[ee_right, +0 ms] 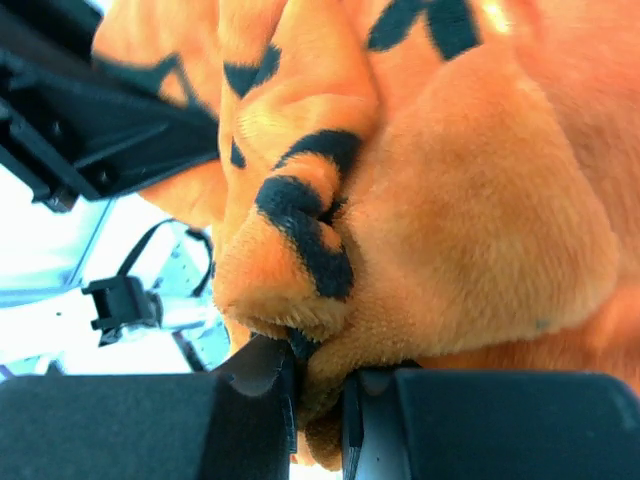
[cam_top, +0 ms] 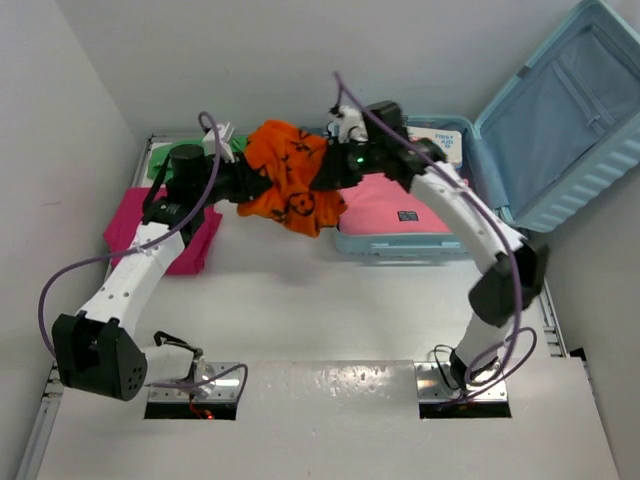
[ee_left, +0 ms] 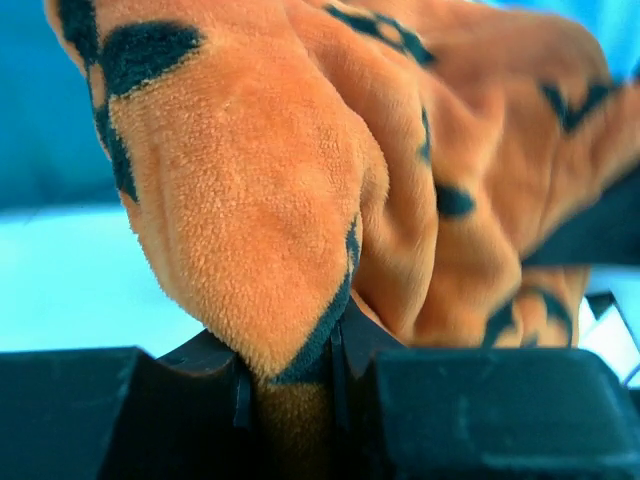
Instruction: Pack the luggage
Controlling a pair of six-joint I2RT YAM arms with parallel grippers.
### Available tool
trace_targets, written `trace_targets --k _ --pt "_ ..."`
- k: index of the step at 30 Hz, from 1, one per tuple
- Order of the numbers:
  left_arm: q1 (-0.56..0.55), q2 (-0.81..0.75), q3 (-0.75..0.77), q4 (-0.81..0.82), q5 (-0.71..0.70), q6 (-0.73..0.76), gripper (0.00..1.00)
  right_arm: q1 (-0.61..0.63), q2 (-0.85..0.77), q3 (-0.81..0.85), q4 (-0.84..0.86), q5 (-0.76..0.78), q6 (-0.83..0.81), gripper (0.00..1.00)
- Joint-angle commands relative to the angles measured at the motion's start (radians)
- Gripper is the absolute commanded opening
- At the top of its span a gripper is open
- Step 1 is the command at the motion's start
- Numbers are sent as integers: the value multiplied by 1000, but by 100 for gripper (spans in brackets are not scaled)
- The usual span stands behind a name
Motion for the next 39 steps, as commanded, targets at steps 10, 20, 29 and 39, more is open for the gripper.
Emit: trace_targets --k 10,20,29,39 --pt "-415 258 225 319 -52 11 0 -402 -301 -250 -108 95 -293 0" --pt "-539 646 512 394 -113 -18 0 -657 -298 -343 -71 96 -405 0" --pt "-470 873 651 293 -202 -213 0 -690 -28 -206 4 70 -442 0" --pt "-459 713 337 189 -257 -232 1 -565 207 -59 -51 102 -464 0"
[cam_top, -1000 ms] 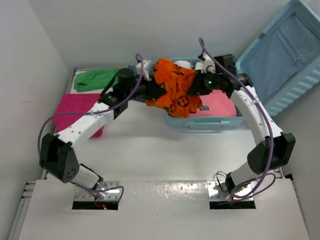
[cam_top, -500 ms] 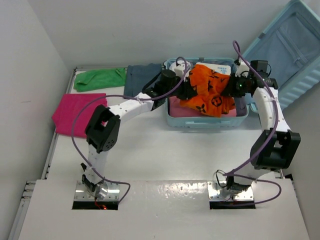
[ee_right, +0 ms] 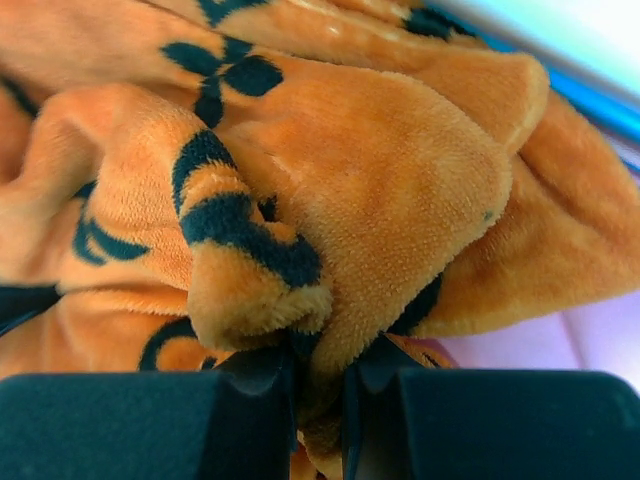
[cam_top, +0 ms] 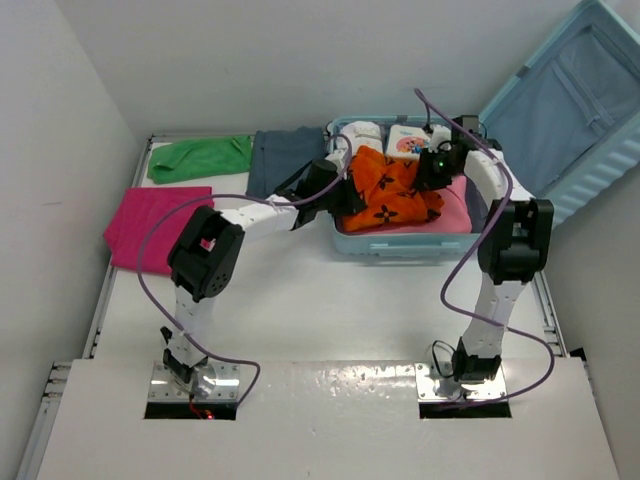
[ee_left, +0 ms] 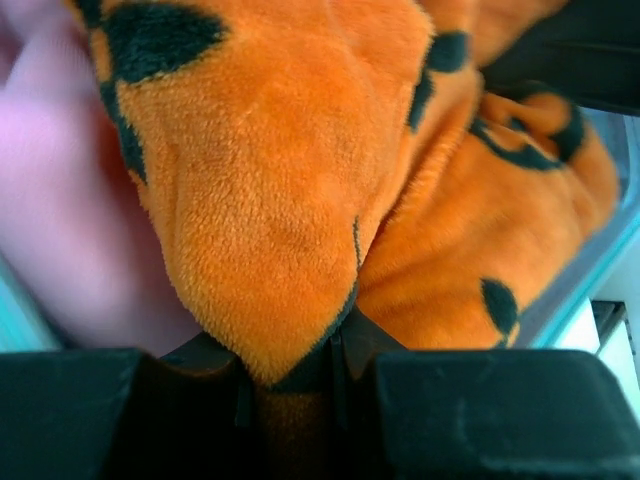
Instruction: Pack the luggage
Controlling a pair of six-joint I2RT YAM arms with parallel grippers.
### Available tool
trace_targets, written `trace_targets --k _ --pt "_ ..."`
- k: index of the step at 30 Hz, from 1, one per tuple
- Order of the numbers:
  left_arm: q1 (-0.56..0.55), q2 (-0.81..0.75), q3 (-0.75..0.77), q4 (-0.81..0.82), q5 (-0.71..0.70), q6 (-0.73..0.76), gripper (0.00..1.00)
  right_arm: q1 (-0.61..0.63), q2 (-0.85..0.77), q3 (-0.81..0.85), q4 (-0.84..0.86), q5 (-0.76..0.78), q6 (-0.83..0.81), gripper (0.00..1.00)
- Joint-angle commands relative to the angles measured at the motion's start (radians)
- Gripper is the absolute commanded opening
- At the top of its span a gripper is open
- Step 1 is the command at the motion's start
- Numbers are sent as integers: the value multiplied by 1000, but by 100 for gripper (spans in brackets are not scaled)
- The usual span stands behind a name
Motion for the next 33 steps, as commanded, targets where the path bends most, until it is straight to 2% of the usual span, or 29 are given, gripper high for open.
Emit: trace_targets --k 1,3,4,5,7,9,11,15,16,17,21,24,26,29,33 --pt "11 -111 -67 -120 -29 14 5 38 8 35 24 14 -27 0" --pt "22 -142 -67 -129 -40 26 21 76 15 35 21 31 -35 0" --pt "31 -142 -53 -129 -40 26 49 79 22 34 20 38 -35 0" --pt "31 -157 -38 -140 -40 42 67 96 25 35 17 44 -35 0" --pt "41 -185 19 -153 -66 94 91 101 24 41 1 70 -33 3" --pt "41 -226 53 -164 -75 159 96 107 9 46 -4 100 -70 12" --pt "41 -263 96 -164 -95 200 97 104 -8 49 -19 124 -82 20" --pt "41 -355 130 -161 -187 304 98 86 -62 55 -22 182 -102 73" --pt "53 -371 130 -172 -216 304 98 90 -65 67 -27 211 -102 77" --pt "62 -400 130 -187 -282 313 98 87 -89 75 -35 219 -111 80" --pt "154 -481 90 -293 -396 313 98 66 -151 125 -23 227 -130 90" --pt "241 -504 58 -392 -471 365 98 61 -205 139 -15 189 -133 93" --pt "304 -504 58 -550 -515 419 98 72 -235 156 -22 161 -124 93" --pt "372 -451 24 -751 -516 485 98 105 -280 153 -35 155 -95 94" --pt "500 -396 -89 -864 -508 542 100 151 -343 103 -32 48 66 94"
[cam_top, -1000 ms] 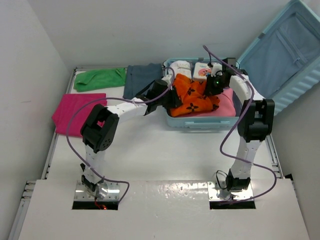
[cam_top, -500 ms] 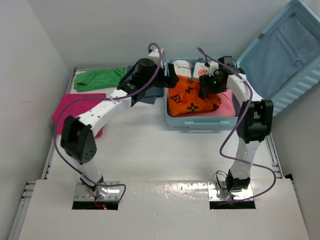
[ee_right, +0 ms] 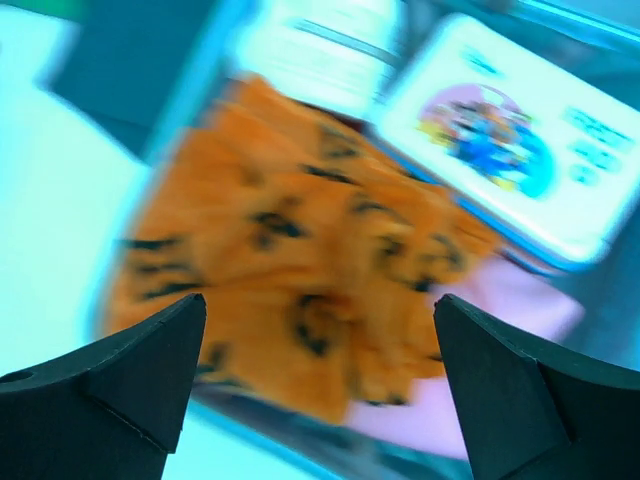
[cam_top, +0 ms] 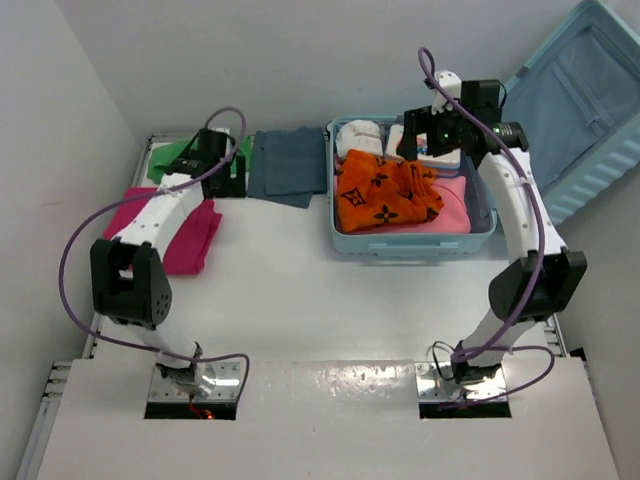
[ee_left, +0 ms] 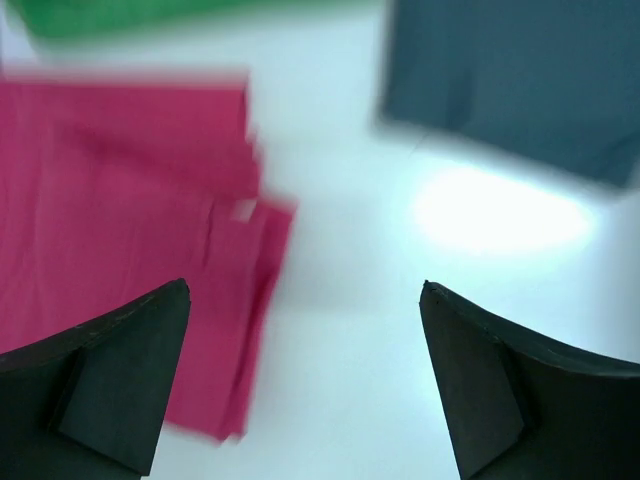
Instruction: Pack the luggage
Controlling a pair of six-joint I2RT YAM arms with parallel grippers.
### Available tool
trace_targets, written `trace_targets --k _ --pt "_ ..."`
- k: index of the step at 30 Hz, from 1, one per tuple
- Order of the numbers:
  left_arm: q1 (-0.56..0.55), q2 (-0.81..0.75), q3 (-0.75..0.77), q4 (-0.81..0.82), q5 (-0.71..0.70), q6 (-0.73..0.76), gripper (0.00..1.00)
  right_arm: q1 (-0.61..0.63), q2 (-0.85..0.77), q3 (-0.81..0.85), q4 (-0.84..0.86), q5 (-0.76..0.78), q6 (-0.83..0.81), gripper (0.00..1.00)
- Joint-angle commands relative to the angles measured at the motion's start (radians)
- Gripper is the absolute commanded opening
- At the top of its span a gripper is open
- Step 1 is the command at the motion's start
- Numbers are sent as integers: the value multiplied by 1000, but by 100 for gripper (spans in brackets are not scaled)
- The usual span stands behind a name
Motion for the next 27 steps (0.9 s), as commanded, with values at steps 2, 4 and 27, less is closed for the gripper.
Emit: trace_targets --k 2,4,27 --pt "89 81 -123 -216 -18 98 100 88 -105 -79 20 -149 223 94" --pt "112 143 -134 -216 -53 87 100 161 -212 -289 166 -170 277 94" --pt "206 228 -118 -58 602 -112 0 368 -23 -364 350 -252 596 95"
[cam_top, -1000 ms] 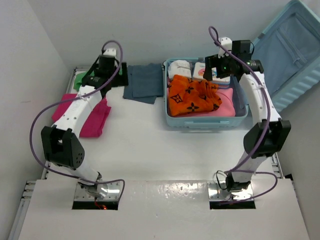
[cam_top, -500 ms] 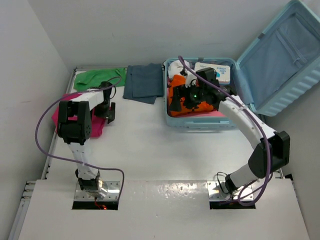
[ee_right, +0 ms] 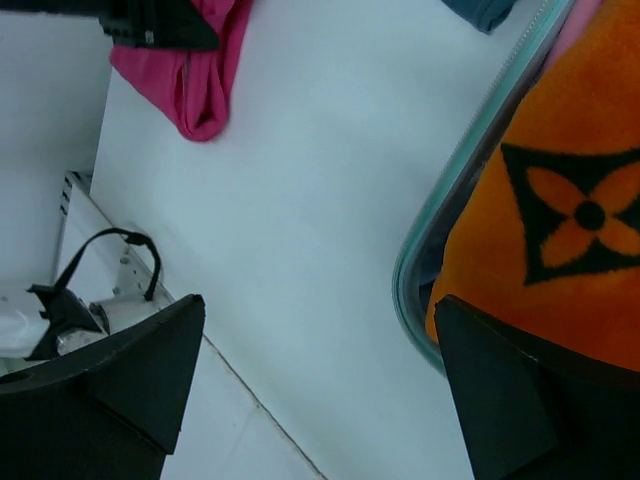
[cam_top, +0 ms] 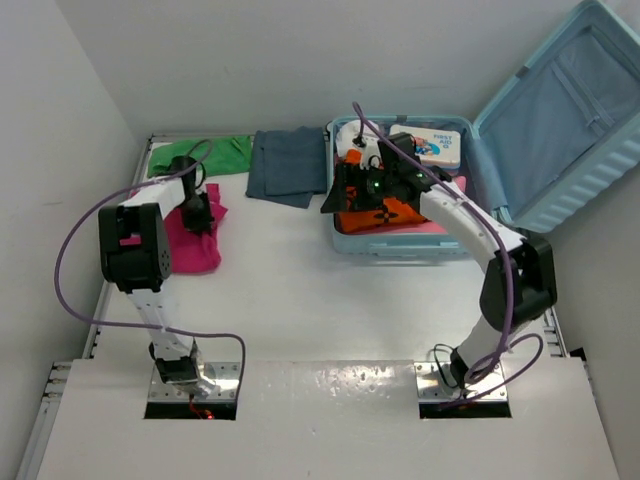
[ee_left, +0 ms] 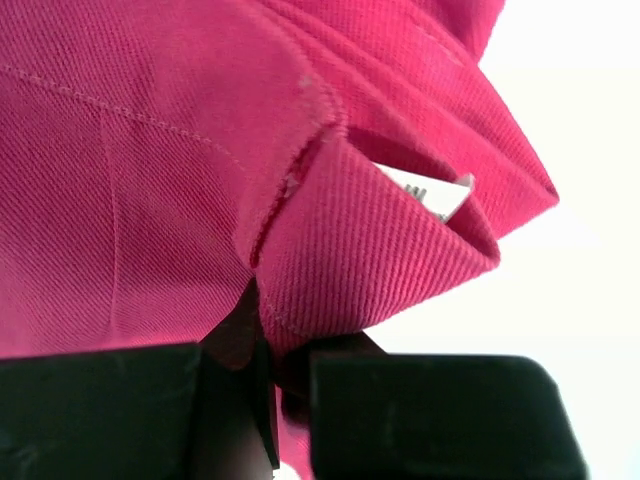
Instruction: Pack the luggage
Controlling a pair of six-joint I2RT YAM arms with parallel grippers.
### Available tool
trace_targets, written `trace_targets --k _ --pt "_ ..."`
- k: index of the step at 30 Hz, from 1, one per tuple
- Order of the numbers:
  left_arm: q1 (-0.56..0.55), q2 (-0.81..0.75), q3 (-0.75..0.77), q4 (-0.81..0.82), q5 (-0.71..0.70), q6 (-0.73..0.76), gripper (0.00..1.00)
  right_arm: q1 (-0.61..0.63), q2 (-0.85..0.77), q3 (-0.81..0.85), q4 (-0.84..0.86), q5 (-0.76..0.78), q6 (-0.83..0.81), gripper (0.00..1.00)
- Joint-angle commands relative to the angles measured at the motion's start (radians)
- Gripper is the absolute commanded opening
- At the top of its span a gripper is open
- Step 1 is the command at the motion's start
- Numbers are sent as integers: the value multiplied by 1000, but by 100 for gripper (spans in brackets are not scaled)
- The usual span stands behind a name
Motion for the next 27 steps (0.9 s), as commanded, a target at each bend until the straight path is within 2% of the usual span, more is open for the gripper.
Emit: trace_targets --k 1,5,6,7,9,10,13,17,18,22,27 --pt "-107 -133 -54 109 351 -135 0 10 70 64 72 -40 103 95" --pt "-181 -213 -120 191 441 -299 1 19 176 141 58 -44 146 95" --pt "-181 -213 -143 205 472 -316 12 20 190 169 43 -47 161 95" --pt "-181 -227 -153 215 481 -328 34 30 221 178 43 -53 168 95" --pt "-166 -260 -163 235 494 -340 50 46 255 231 28 -50 172 97" --pt "-131 -283 -182 246 506 -340 68 54 275 248 27 -41 174 97" --pt "-48 -388 -194 297 483 -339 100 85 345 290 23 -18 218 100" --pt "46 -435 -154 260 454 -261 100 115 411 327 8 8 264 100" --pt "67 -435 -154 246 439 -227 100 125 419 342 -3 54 269 100" --pt "196 -361 -134 185 446 -114 100 175 482 377 -37 143 298 100" --pt "247 -246 -116 157 429 37 100 220 538 422 -101 272 342 100"
